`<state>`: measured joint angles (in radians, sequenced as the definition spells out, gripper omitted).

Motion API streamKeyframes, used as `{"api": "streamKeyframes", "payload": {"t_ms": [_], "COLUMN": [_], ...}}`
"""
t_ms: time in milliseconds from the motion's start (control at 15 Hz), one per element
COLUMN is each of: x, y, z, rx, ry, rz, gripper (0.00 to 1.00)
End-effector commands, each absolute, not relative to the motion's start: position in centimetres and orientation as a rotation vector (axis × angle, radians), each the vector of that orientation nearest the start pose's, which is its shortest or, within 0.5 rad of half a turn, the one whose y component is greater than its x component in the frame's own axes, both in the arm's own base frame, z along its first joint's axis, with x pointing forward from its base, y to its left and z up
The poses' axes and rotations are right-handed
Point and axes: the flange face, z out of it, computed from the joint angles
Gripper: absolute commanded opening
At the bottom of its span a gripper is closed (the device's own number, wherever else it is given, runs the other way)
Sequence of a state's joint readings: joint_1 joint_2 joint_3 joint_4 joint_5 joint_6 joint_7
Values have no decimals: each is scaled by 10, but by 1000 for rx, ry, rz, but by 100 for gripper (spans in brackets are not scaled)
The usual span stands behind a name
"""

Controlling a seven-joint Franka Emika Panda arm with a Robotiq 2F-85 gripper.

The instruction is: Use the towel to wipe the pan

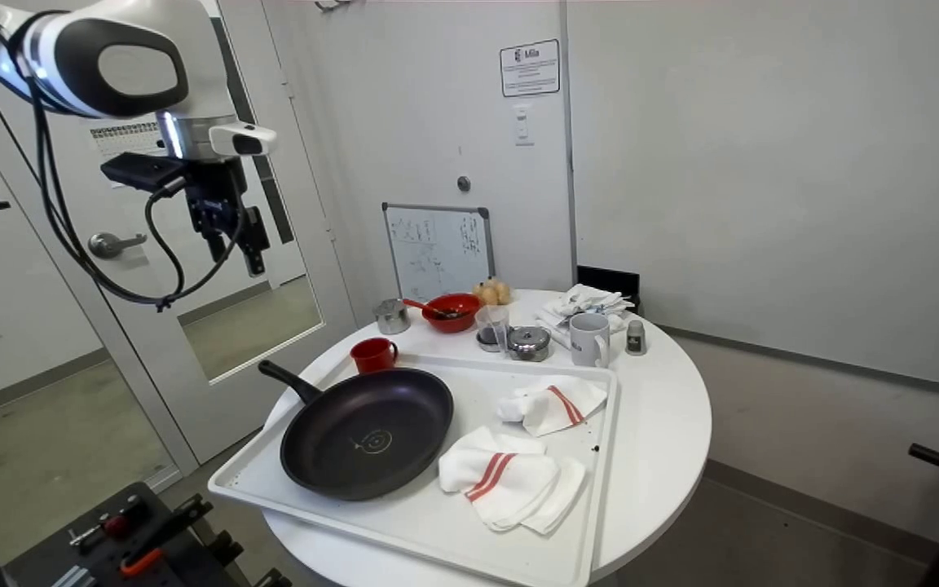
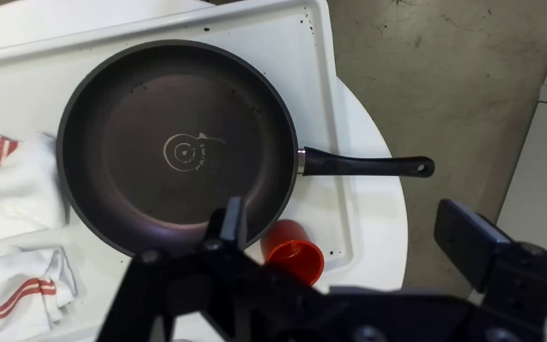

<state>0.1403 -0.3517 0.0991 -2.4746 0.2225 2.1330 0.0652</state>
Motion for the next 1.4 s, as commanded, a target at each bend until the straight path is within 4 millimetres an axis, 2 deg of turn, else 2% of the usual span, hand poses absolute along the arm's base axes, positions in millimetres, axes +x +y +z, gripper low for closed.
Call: {"api": "streamKeyframes", "payload": {"t_ms": [0, 400, 733, 1000, 1333], "x": [428, 456, 485, 509, 537], "y": [83, 9, -49, -82, -109], "z": [420, 401, 374, 354, 327], "rx": [-2957, -2959, -2898, -2843, -2787], "ry": [45, 346, 675, 886, 1100], "rz": [34, 39, 59, 85, 125], "gripper": [100, 100, 100, 100, 100]}}
